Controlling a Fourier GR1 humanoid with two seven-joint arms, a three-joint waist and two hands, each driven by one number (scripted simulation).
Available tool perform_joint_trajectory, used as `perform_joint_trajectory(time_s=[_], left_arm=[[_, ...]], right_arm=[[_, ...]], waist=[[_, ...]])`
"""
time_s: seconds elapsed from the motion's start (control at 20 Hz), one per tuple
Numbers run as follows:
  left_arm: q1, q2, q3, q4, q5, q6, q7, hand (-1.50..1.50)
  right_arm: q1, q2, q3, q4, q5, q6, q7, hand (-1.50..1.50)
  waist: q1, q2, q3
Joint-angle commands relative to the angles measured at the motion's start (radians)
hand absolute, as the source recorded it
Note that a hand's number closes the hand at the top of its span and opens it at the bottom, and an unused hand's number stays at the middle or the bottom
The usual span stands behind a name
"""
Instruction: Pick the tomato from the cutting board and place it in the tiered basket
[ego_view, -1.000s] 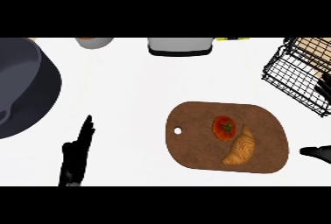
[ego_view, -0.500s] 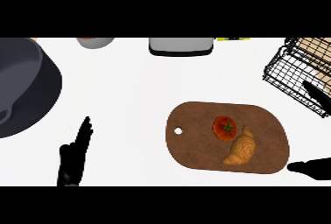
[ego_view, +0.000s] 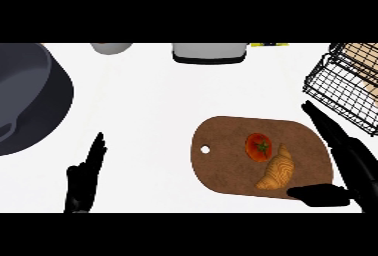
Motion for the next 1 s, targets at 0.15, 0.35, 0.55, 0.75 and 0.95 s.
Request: perform_joint_trajectory(time_s=[0.15,0.35,0.55,0.75,0.95], left_arm=[[-0.016,0.009,0.028,0.008,-0.011,-0.016,0.017,0.00],[0.052,-0.009,-0.004,-0.125,-0.046,0.005,0.062,0.00],[-0.104,-0.026,0.071,0.043,-0.041,-0.036,0.071,0.00],[0.013,-0.076,0.010,-0.031,-0.093,0.003,0.039,0.00],[-0.001,-0.051,0.045,-0.077,-0.063,-0.032,0.090,0.00]], right_arm=[[-0.056,0.061,0.116,0.091,0.211,0.038,0.132,-1.50],[-0.051,0.082,0.094,0.054,0.216,0.115,0.164,-1.50],[-0.056,0.142,0.082,0.131,0.237,0.113,0.075,-1.50],[-0.058,0.211,0.149,0.079,0.310,0.158,0.181,-1.50],[-0.094,0.179,0.120,0.119,0.314,0.262,0.212,-1.50]], waist=[[0.002,0.001,0.000],[0.002,-0.001,0.001],[-0.003,0.001,0.001],[-0.001,-0.001,0.001],[0.000,0.000,0.001]])
